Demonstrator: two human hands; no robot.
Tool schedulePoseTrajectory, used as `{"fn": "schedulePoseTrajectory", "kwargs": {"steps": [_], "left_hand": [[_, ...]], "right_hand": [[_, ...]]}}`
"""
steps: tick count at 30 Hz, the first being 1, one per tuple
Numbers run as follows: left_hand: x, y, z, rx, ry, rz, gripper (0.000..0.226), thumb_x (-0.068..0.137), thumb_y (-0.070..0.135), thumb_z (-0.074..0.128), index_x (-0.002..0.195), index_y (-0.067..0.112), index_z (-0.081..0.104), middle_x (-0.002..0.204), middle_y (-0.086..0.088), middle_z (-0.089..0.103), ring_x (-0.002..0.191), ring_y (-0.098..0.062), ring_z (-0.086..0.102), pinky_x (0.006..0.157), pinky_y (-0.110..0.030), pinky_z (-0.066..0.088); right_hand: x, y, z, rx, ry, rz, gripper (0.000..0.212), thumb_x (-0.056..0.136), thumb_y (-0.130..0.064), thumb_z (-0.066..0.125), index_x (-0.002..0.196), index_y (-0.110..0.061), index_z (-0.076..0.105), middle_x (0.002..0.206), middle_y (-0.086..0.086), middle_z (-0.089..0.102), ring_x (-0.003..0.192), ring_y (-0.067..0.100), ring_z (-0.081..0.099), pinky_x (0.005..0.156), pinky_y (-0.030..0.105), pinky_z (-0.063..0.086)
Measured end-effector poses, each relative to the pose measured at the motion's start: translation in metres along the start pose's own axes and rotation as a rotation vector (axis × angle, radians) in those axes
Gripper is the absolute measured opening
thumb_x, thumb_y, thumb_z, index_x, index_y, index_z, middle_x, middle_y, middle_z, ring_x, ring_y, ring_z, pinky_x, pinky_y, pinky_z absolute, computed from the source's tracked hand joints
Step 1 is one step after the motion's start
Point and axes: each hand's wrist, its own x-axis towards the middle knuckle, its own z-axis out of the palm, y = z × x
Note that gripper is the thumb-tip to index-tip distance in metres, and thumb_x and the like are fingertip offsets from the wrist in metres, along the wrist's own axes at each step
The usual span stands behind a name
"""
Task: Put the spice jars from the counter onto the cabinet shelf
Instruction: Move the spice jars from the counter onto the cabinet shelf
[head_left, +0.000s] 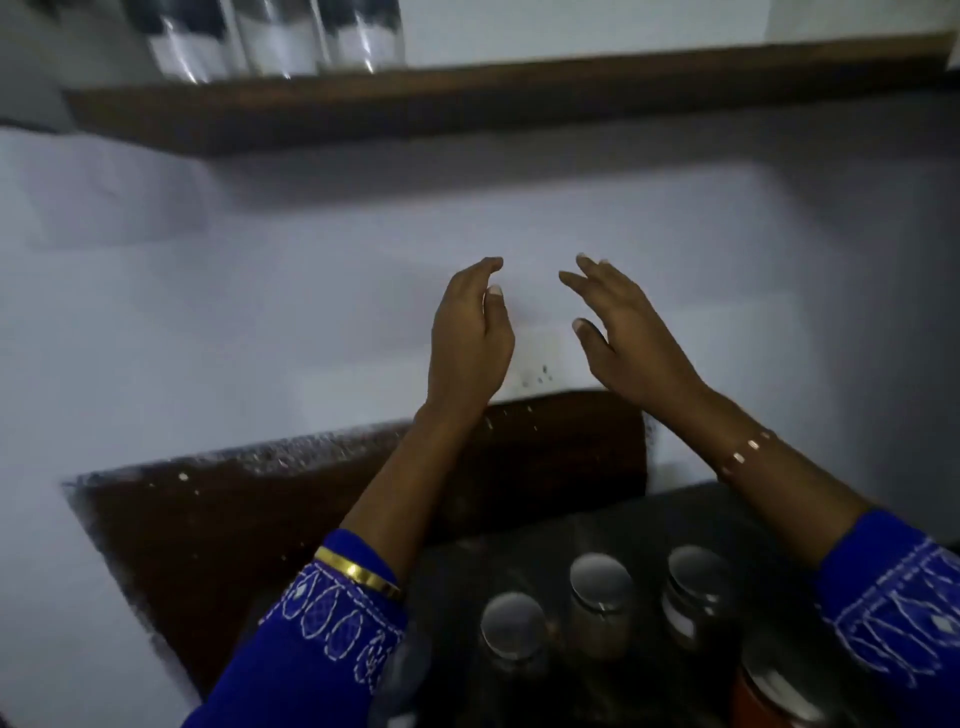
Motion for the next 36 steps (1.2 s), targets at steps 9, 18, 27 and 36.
{"fn": "schedulePoseTrajectory", "kwargs": {"steps": [9, 18, 27, 36], "left_hand": [[-0.157, 0.008, 0.076, -0.225, -0.373, -0.198, 0.034, 0.094, 0.007, 0.041, 0.124, 0.001, 0.055, 0.128, -0.015, 0.057, 0.121, -0.02, 0.051, 0.095, 0.0, 0.029], [-0.28, 0.02, 0.104, -0.342, -0.726, -0.524, 0.029, 0.097, 0.008, 0.04, 0.121, 0.004, 0.056, 0.105, 0.005, 0.06, 0.092, 0.01, 0.051, 0.081, -0.001, 0.038], [-0.351, 0.023, 0.102, -0.357, -0.876, -1.066, 0.032, 0.099, 0.019, 0.037, 0.118, 0.003, 0.057, 0.097, -0.001, 0.063, 0.09, -0.012, 0.059, 0.076, -0.023, 0.047], [-0.337, 0.022, 0.077, -0.426, -0.934, -1.21, 0.036, 0.093, 0.012, 0.049, 0.127, 0.0, 0.048, 0.127, -0.021, 0.054, 0.113, -0.031, 0.055, 0.103, -0.042, 0.041]], "right_hand": [[-0.192, 0.058, 0.014, 0.119, -0.161, 0.487, 0.05, 0.093, -0.011, 0.052, 0.141, -0.016, 0.039, 0.152, 0.005, 0.034, 0.142, 0.02, 0.027, 0.112, 0.024, 0.018], [-0.329, 0.063, 0.021, 0.195, -0.352, 0.71, 0.051, 0.082, -0.009, 0.068, 0.131, -0.006, 0.051, 0.135, 0.014, 0.052, 0.128, 0.027, 0.046, 0.106, 0.024, 0.031], [-0.369, 0.061, 0.048, 0.209, -0.538, 0.754, 0.098, 0.069, -0.033, 0.081, 0.147, -0.016, 0.024, 0.152, 0.006, 0.029, 0.138, 0.022, 0.031, 0.111, 0.032, 0.03], [-0.342, 0.066, 0.033, 0.725, -0.226, 1.047, 0.067, 0.074, -0.019, 0.076, 0.133, -0.017, 0.043, 0.135, 0.003, 0.048, 0.121, 0.017, 0.049, 0.094, 0.027, 0.046]]}}
